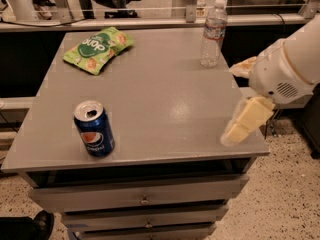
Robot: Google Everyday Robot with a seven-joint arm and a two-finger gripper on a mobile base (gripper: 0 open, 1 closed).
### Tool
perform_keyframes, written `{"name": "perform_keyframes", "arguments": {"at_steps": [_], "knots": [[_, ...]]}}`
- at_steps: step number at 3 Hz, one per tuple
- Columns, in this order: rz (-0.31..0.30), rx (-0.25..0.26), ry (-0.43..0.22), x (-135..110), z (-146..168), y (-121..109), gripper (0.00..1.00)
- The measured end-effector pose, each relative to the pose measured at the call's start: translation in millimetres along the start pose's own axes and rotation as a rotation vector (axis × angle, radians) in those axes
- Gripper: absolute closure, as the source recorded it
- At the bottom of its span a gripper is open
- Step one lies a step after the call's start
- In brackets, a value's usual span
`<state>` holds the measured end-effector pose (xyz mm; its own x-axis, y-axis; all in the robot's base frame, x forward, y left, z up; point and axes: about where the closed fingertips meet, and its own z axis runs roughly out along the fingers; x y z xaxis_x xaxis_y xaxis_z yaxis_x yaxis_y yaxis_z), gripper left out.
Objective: Move pepsi can near green rice chip bag
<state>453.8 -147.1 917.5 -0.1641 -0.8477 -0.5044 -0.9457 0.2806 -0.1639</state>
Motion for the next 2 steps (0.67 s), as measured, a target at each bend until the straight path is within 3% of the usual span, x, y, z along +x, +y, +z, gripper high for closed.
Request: {"name": "perform_keyframes", "arguments": {"at_steps": [2], "knots": [[0.025,-0.131,-0.402,-72,91,58,0.00]]}}
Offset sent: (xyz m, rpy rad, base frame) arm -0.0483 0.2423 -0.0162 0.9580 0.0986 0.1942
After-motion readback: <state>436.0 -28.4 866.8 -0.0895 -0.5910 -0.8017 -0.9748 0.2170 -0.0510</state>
